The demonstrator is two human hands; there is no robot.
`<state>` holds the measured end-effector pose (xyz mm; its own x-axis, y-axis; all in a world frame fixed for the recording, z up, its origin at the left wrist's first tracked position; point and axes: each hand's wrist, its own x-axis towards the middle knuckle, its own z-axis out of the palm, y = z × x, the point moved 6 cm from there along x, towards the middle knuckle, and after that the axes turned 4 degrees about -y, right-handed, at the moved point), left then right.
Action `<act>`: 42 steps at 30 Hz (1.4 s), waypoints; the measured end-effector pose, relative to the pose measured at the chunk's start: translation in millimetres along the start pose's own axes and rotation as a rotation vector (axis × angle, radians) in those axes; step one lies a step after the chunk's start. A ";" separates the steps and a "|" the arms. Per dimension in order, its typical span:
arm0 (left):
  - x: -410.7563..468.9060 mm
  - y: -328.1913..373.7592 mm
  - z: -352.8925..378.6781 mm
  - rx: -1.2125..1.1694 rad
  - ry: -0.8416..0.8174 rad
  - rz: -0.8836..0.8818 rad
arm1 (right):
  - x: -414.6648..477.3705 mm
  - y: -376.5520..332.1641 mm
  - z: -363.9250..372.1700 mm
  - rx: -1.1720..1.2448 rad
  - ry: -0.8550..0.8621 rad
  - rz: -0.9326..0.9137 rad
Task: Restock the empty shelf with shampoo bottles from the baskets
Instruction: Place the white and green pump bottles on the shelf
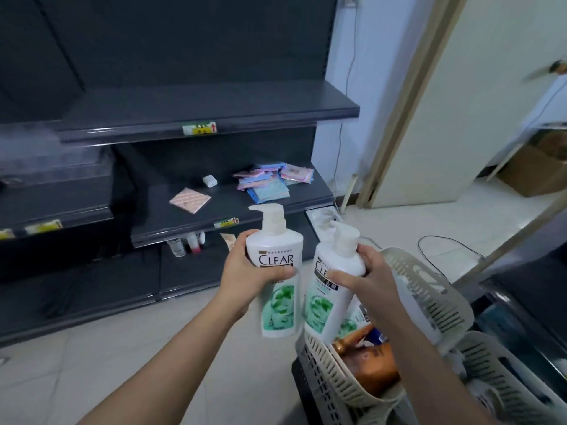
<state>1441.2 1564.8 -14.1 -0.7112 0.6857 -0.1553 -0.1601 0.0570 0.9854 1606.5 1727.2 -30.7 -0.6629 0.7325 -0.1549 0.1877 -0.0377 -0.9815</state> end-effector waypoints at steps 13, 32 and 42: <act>-49.8 48.3 -162.2 -0.022 0.166 0.064 | -8.7 -55.5 150.5 0.007 -0.257 -0.079; 65.7 141.6 -278.8 0.060 0.310 0.212 | 131.7 -172.0 275.8 0.030 -0.517 -0.243; 136.1 207.5 -316.8 0.044 0.377 0.321 | 220.7 -248.2 322.9 0.118 -0.616 -0.291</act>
<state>1094.4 1440.1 147.4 -0.9193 0.3637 0.1504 0.1311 -0.0775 0.9883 1179.5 1678.7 142.4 -0.9718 0.2056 0.1153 -0.1174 0.0023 -0.9931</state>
